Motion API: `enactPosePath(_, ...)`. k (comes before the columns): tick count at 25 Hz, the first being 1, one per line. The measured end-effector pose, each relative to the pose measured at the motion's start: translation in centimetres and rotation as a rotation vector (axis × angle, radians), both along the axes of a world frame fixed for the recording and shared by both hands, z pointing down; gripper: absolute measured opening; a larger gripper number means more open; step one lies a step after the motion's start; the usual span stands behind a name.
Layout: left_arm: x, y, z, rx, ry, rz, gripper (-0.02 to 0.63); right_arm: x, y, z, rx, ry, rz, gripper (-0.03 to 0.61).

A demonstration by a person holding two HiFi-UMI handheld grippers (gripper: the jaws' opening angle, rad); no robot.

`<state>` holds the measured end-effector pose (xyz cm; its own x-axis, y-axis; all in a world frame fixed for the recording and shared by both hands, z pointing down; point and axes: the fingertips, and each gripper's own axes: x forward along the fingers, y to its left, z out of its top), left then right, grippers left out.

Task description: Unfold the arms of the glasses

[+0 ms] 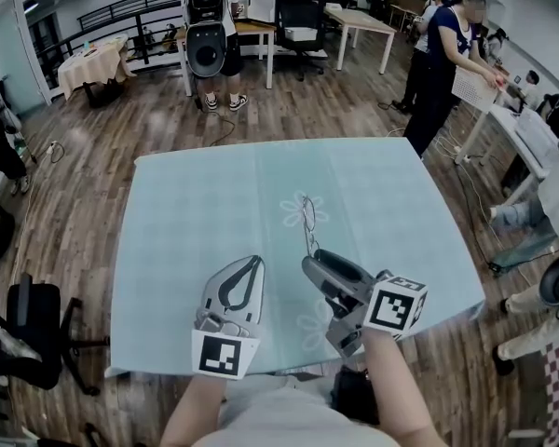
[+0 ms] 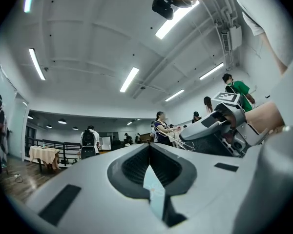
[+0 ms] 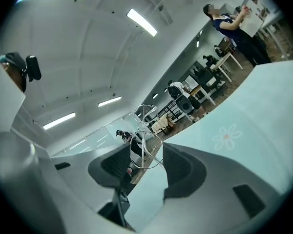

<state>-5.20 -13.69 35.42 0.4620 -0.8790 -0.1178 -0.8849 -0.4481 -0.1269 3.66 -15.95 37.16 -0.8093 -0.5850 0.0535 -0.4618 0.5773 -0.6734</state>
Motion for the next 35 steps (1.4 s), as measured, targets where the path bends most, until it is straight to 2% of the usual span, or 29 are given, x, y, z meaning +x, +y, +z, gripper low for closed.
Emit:
enactPosePath(13, 0.5, 0.0, 0.8, -0.019, -0.014, 0.042, 0.008, 0.4, 0.1, 2.1, -0.342, -0.307, -0.079, 0.209)
enactPosePath(18, 0.6, 0.0, 0.9, -0.016, -0.016, 0.053, 0.008, 0.2, 0.2, 3.1, -0.445, -0.359, -0.1, 0.209)
enactPosePath(22, 1.2, 0.1, 1.6, -0.045, -0.013, 0.085, 0.008, 0.0, 0.4, 3.6, -0.558, -0.445, -0.142, 0.209)
enactPosePath(25, 2.0, 0.3, 2.3, -0.081, -0.017, 0.131, 0.009, -0.1, 0.4, 3.8, -0.604, -0.484, -0.16, 0.209)
enactPosePath(26, 2.5, 0.5, 2.6, -0.094, -0.02, 0.163, 0.028, 0.0, 0.4, 3.8, -0.613, -0.495, -0.162, 0.209)
enactPosePath(28, 3.6, 0.8, 3.3, -0.127, -0.024, 0.228, 0.209, 0.1, 0.3, 3.9, -0.626, -0.512, -0.163, 0.209)
enactPosePath(32, 4.9, 1.2, 4.4, -0.129, -0.087, 0.268, 0.209, 0.1, 0.2, 3.6, -0.635, -0.527, -0.163, 0.209)
enactPosePath(35, 5.7, 1.6, 4.6, -0.123, -0.104, 0.286, 0.21, -0.2, 0.1, 3.3, -0.638, -0.532, -0.164, 0.209)
